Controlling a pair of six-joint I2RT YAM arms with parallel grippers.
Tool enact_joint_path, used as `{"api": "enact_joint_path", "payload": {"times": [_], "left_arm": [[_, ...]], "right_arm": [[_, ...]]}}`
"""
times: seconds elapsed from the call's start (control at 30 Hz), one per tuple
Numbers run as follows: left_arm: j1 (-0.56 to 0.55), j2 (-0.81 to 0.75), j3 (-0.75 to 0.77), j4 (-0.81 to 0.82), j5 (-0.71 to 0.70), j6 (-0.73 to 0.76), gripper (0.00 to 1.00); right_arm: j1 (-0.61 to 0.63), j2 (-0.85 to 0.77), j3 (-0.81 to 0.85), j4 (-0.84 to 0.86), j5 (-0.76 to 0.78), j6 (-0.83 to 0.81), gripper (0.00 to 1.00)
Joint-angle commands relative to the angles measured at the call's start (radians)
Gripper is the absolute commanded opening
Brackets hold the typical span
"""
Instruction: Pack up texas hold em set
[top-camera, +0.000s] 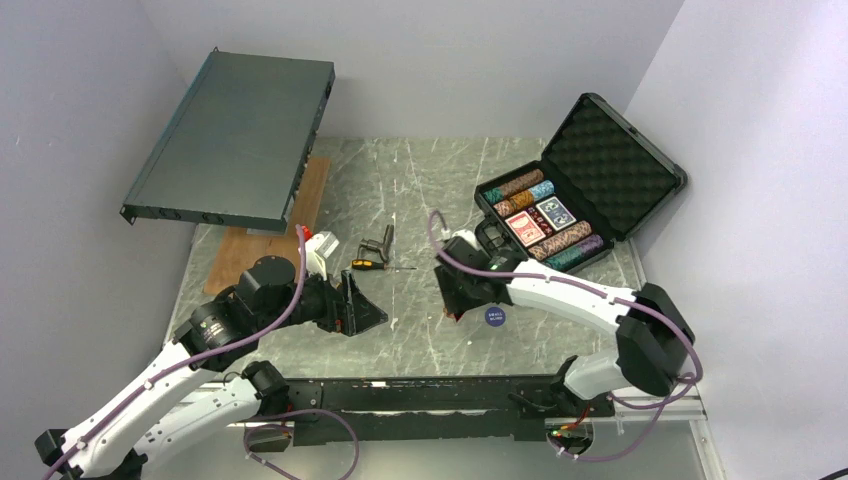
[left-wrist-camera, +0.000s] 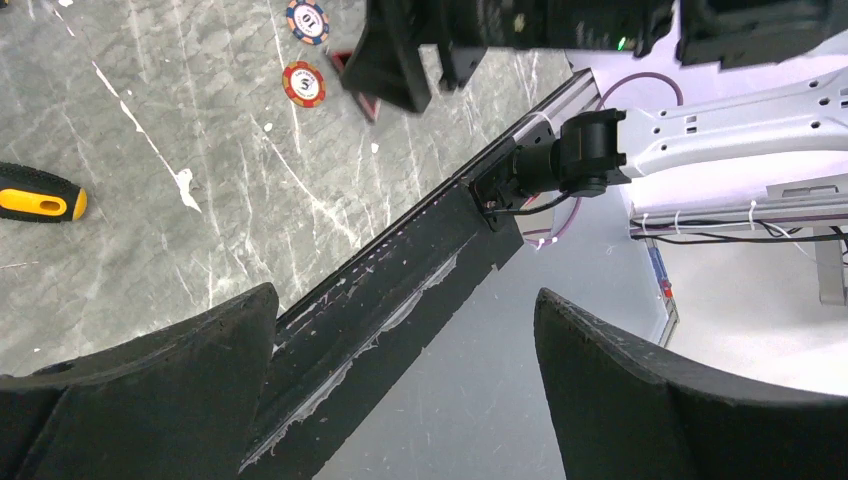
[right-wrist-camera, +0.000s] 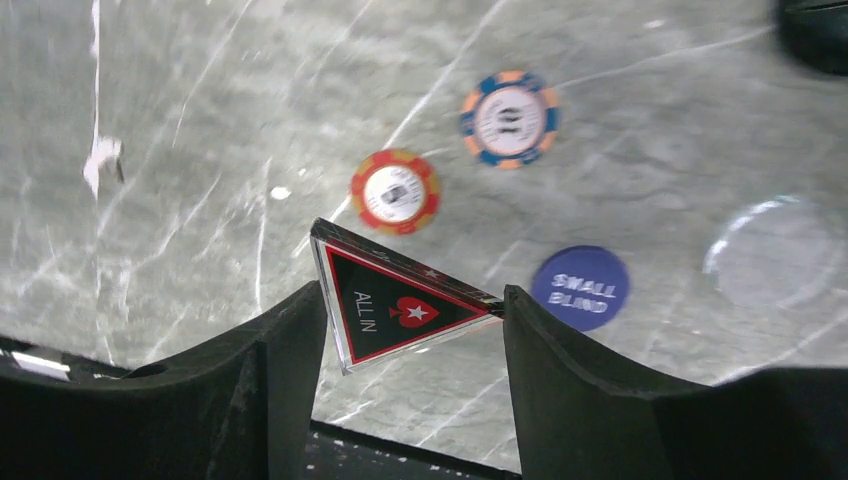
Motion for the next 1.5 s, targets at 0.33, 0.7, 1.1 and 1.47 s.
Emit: {"api": "enact_joint_path", "payload": {"times": [0.33, 0.7, 1.1, 1.47], "left_arm": [[-0.002, -0.028, 0.041, -0.01, -0.015, 0.027, 0.99], [-0.001, -0.017, 0.029, -0.002, 0.002, 0.027, 0.99], [-0.001, 0.051, 0.033, -0.003, 0.062, 0.049, 0.99], [-0.002, 0.105, 0.046, 0.009, 0.091, 0.06, 0.99]], "right_arm": [[-0.672, -0.039, 0.195, 0.071, 0.092, 0.041, 0.0], [-0.863, 0.487, 0.653, 0.007, 0.135, -0.33, 0.0], [-0.971, 0.613, 0.725, 0.068, 0.0, -0.545, 0.0], [-0.962, 0.604, 0.677, 0.094, -0.071, -0.716, 0.06]]}}
